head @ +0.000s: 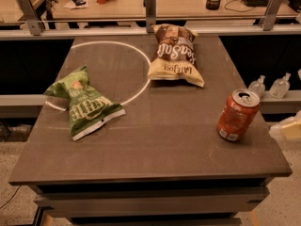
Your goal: Pick coke can
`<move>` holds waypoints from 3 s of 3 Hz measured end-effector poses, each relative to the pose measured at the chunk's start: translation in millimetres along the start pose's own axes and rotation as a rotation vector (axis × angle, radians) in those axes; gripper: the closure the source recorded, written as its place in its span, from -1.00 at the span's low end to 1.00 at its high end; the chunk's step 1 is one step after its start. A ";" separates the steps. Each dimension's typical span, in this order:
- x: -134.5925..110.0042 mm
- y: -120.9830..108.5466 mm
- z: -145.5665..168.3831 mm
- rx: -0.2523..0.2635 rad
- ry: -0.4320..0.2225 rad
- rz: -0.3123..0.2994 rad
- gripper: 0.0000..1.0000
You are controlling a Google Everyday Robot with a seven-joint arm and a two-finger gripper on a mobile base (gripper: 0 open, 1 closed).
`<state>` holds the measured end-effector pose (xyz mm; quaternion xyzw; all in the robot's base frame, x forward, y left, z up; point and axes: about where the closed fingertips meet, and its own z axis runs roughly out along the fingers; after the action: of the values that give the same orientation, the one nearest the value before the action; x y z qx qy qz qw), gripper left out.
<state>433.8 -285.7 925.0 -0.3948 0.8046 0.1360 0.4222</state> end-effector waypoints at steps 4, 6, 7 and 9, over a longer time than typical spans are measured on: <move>18.3 34.9 44.1 -0.053 -0.313 0.105 -1.00; 12.9 37.3 57.4 -0.062 -0.331 0.081 -1.00; 11.6 41.8 76.9 -0.093 -0.349 0.063 -1.00; 1.5 43.3 97.0 -0.133 -0.386 0.041 -0.19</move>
Offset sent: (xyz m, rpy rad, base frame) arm -0.0364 0.0362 -0.0229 0.3612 -0.0490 0.0908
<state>456.3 -204.8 860.1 -0.3720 0.7060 0.2703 0.5386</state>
